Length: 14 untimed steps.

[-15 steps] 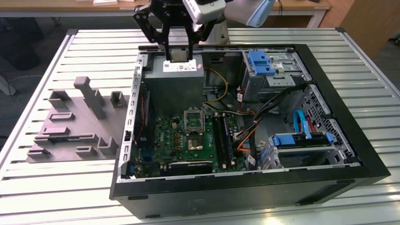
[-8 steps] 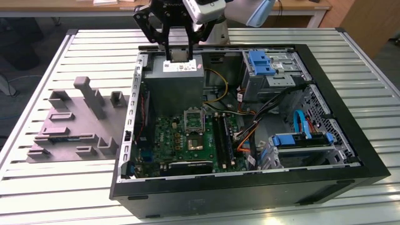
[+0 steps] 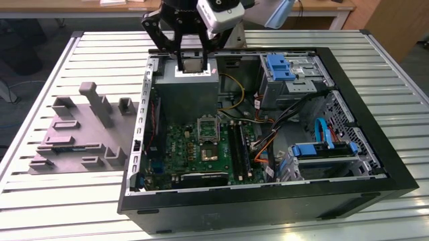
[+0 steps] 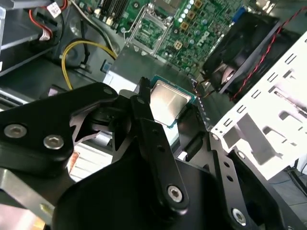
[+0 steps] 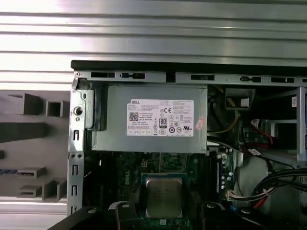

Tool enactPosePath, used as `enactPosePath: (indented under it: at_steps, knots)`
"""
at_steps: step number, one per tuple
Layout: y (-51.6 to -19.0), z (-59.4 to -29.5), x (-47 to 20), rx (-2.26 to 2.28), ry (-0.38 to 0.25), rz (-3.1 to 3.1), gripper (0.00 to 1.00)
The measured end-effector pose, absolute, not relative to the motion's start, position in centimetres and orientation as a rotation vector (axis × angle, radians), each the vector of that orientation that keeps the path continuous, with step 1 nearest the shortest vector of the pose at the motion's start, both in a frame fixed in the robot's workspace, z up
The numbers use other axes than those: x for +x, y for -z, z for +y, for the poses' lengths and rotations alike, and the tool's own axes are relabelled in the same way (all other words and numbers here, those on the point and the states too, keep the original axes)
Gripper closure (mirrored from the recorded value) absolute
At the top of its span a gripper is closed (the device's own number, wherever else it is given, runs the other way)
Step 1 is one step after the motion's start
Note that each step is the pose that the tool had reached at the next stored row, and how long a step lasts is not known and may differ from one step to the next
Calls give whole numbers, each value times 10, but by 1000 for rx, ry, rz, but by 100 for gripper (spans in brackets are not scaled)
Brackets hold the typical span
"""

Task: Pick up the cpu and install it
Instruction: 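Pick up the cpu and move it towards the insertion slot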

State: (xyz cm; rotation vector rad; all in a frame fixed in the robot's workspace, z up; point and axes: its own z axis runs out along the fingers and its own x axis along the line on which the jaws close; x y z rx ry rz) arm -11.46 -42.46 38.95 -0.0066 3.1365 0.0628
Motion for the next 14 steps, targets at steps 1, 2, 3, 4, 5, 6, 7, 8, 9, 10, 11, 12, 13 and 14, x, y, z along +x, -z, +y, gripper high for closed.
enactPosePath:
  at_steps: [1,2,3,4,5,6,7,8,9,10,11,12,13,14]
  knots:
    - [-389,-425,-112,-7,-63,3137,53]
    - [-389,-425,-108,-6,-63,3137,53]
    - [-389,-426,-104,-6,-63,3137,53]
    - [-389,-426,-99,-7,-63,3137,53]
    - [-389,-426,-95,-7,-62,3137,53]
    - [-389,-426,-91,-7,-62,3137,53]
    - [-389,-426,-89,-7,-63,3137,53]
    - [-389,-426,-88,-7,-63,3137,53]
    - [-389,-426,-88,-7,-63,3137,53]
    - [-389,-426,-88,-7,-63,3137,53]
    - [-389,-426,-88,-7,-63,3137,53]
    - [-389,-426,-88,-7,-63,3137,53]
    - [-389,-426,-87,-7,-63,3137,53]
    - [-389,-426,-87,-7,-63,3137,53]
